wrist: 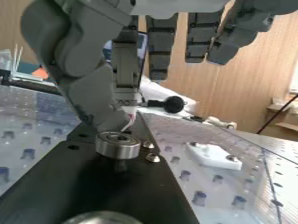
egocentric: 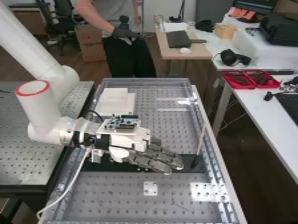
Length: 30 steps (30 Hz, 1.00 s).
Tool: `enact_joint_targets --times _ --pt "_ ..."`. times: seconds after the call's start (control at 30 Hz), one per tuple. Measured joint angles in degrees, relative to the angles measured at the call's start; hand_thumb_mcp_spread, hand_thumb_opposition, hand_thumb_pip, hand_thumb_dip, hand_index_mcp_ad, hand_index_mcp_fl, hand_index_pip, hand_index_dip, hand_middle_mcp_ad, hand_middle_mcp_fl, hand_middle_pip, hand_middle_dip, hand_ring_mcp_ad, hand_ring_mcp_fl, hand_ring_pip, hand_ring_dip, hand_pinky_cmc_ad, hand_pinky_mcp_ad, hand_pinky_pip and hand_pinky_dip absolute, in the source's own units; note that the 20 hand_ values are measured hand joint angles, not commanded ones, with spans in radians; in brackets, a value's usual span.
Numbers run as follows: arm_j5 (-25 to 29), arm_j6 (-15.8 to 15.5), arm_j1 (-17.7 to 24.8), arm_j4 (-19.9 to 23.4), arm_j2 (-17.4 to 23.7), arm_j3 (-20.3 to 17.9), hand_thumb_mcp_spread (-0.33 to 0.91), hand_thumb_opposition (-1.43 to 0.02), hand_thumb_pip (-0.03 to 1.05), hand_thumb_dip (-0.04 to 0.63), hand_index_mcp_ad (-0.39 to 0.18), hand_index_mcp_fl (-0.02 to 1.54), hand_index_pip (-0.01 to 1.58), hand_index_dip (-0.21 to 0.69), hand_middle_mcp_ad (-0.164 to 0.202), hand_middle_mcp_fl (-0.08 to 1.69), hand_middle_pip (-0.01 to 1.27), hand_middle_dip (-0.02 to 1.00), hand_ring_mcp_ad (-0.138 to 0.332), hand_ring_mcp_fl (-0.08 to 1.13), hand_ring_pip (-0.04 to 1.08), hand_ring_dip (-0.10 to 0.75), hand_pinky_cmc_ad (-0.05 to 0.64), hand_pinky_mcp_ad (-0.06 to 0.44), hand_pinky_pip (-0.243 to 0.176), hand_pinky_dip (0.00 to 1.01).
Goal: Grab the pcb board and place it in the clear container
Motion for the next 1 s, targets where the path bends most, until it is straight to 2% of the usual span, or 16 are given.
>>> enact_joint_targets --times 0.33,0.67,1.0 --pt "0.2 0.6 0.0 0.3 -0.6 0.1 0.46 -0.83 0.79 0.283 -0.101 0.18 1.56 0.091 0.04 0.2 0.12 0.17 0.152 0.03 0.09 0.021 0.278 0.127 -0.075 0.22" --pt "-0.4 0.9 -0.4 1.1 -1.1 0.6 0.46 -0.85 0.77 0.283 -0.101 0.26 1.56 0.091 0.04 0.2 0.12 0.17 0.152 0.03 0.09 0.021 0.279 0.127 -0.075 0.22" --pt "-0.7 1.8 -0.6 2.8 -1.0 0.0 0.48 -0.87 0.69 0.293 -0.087 0.4 1.52 0.033 0.042 0.3 0.12 0.17 0.152 0.09 0.1 0.026 0.297 0.136 -0.035 0.21"
